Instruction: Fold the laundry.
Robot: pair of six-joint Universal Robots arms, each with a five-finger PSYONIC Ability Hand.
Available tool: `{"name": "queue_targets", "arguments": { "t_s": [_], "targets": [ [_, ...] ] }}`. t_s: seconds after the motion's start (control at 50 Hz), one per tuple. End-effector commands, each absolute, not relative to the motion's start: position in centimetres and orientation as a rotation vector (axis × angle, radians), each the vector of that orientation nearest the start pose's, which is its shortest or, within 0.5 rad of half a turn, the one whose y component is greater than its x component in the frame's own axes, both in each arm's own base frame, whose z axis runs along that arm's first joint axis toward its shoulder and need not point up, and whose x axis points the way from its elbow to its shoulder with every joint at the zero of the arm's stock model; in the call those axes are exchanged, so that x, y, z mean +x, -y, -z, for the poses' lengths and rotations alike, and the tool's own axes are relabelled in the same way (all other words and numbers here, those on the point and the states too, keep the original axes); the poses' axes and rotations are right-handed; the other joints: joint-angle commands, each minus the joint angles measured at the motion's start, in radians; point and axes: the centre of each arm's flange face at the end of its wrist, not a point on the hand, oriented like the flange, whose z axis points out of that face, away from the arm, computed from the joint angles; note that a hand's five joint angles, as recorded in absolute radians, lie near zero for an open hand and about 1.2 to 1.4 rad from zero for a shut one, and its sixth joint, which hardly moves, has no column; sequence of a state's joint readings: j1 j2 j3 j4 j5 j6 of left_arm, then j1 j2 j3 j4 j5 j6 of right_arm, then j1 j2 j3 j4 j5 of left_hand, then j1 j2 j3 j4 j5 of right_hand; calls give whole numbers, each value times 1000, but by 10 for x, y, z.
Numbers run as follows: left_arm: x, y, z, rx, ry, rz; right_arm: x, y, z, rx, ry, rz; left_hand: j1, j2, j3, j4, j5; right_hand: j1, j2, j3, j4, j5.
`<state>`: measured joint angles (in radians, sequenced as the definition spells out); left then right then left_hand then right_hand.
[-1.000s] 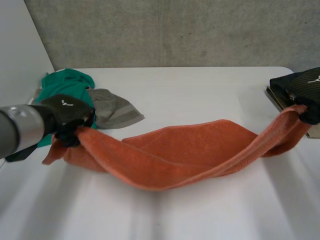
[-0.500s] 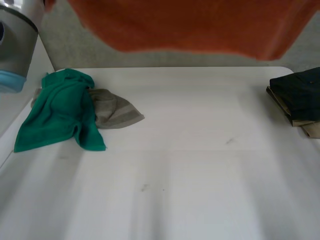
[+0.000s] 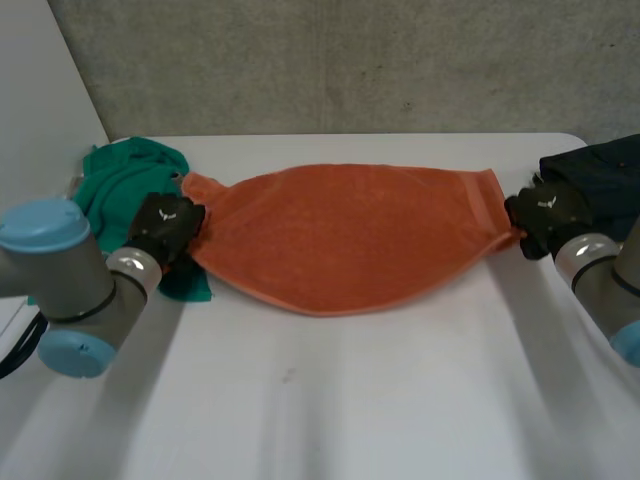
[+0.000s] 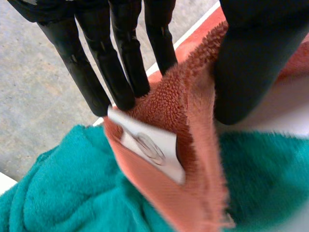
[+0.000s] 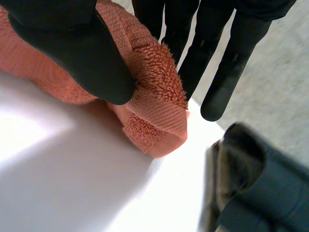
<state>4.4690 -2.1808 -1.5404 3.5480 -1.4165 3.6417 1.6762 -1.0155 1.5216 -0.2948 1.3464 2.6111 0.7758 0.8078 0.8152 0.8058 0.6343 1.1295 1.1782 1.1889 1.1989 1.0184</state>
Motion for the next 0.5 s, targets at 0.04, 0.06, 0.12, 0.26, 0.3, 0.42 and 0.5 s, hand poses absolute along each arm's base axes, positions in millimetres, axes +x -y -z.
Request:
{"name": "queue_targets", "arguments": {
  "t_s": [0.04,0.06,0.12,0.26,0.3,0.42,0.5],
  "targets": [
    [-223,334,-143,1070,-2060,2003,184,360,-151,-986,-2367,1966,-137,-169,-176,-167,-170,267,218,207,197,203],
    [-221,333,-144,1071,-2054,2005,183,360,-153,-983,-2373,1963,-134,-166,-173,-164,-167,267,218,207,197,203],
    [-217,328,-148,1074,-2033,2018,178,359,-156,-974,-2391,1952,-122,-154,-161,-152,-155,267,218,207,197,203],
    [-211,322,-148,1083,-1996,2070,171,359,-158,-977,-2402,1938,-37,-69,-77,-67,-70,267,218,207,197,203],
    [-212,323,-145,1097,-1991,2073,170,359,-158,-981,-2400,1939,16,-16,-24,-14,-17,267,218,207,197,203],
    [-212,327,-130,1140,-2035,2049,170,359,-159,-985,-2400,1935,318,286,278,288,285,267,218,207,197,203],
    [-212,325,-121,1184,-2097,2002,170,358,-159,-987,-2407,1918,465,433,425,435,431,267,218,207,197,203]
  ]
}}
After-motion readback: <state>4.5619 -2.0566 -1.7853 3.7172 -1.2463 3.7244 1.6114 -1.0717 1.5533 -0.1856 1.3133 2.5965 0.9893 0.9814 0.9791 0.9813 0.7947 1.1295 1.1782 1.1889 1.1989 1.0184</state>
